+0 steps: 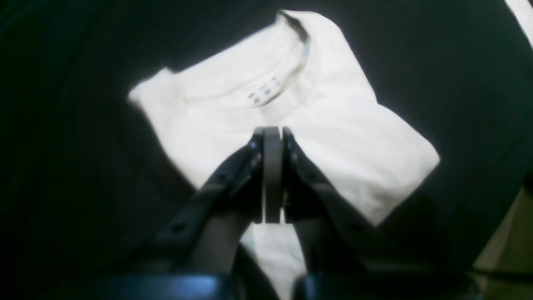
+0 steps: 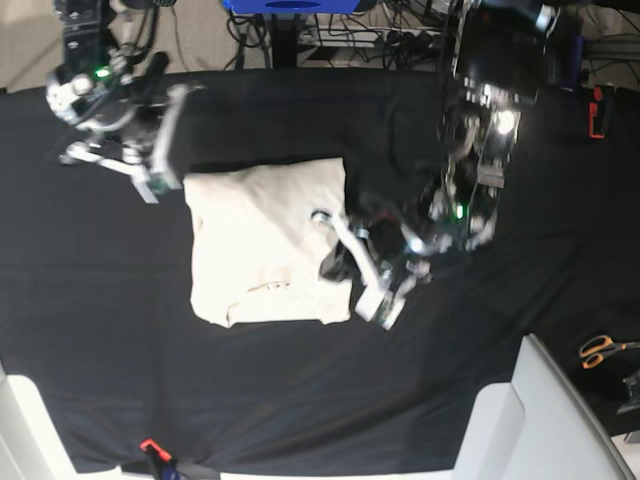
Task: Fold the T-shirt properly
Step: 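Move both grippers to the shirt's opposite edge corners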
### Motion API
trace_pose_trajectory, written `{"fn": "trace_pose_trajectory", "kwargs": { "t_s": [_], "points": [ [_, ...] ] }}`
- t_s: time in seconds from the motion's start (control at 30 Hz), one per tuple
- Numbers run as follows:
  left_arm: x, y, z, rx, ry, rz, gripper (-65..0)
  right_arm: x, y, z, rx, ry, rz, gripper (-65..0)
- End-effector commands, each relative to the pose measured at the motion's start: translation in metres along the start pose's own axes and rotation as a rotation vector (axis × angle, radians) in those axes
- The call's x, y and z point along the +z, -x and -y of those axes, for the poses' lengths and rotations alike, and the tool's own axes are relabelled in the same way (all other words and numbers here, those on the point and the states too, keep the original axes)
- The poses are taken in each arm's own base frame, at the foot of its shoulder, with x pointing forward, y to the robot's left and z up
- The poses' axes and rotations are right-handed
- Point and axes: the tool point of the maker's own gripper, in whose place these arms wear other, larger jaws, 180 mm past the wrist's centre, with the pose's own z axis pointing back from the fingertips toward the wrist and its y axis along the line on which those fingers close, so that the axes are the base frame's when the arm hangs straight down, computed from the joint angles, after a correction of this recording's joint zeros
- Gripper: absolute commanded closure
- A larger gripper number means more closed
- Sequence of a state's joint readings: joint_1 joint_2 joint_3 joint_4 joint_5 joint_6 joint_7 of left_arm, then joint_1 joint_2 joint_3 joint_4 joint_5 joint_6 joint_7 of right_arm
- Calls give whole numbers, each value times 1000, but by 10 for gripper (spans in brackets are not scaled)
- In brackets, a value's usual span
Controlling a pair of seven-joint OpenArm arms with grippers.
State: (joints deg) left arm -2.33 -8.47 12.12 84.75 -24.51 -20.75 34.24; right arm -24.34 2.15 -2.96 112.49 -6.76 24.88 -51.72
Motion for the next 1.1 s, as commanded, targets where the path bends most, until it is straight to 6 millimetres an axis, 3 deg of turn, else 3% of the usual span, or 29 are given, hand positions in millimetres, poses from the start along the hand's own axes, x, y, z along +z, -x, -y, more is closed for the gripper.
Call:
{"fn": "trace_pose_trajectory", "kwargs": {
  "t_s": [0.0, 0.1, 0.2, 0.3, 0.57, 0.77, 0.87, 0.97, 1.07],
  "points": [
    [1, -8, 9, 7, 25, 54, 0, 3, -14, -5, 13, -9, 49, 0],
    [-1, -1, 23, 26, 51, 78, 0, 3, -25, -23, 50, -52, 82, 0],
    [-11, 18, 42, 17, 100, 28, 0, 3, -30, -24, 54, -52, 90, 0],
    [-17, 29, 48, 24, 118, 21, 0, 3, -31, -22, 52, -49, 90, 0],
    [-15, 60, 37, 24, 91, -46, 0, 3, -30, -22, 54, -48, 88, 0],
    [-11, 120, 18, -92, 17, -220, 0, 3, -30, -22, 54, -48, 92, 0],
    [-8, 138, 11, -97, 3, -269, 0, 3, -33, -22, 56, -47, 100, 0],
    [-8, 138, 7, -95, -7, -269, 0, 3, -38, -24, 61, -53, 112, 0],
    [-10, 132, 5, -100, -11, -257, 0, 3, -59, -36, 102, -83, 179, 0]
  ]
}}
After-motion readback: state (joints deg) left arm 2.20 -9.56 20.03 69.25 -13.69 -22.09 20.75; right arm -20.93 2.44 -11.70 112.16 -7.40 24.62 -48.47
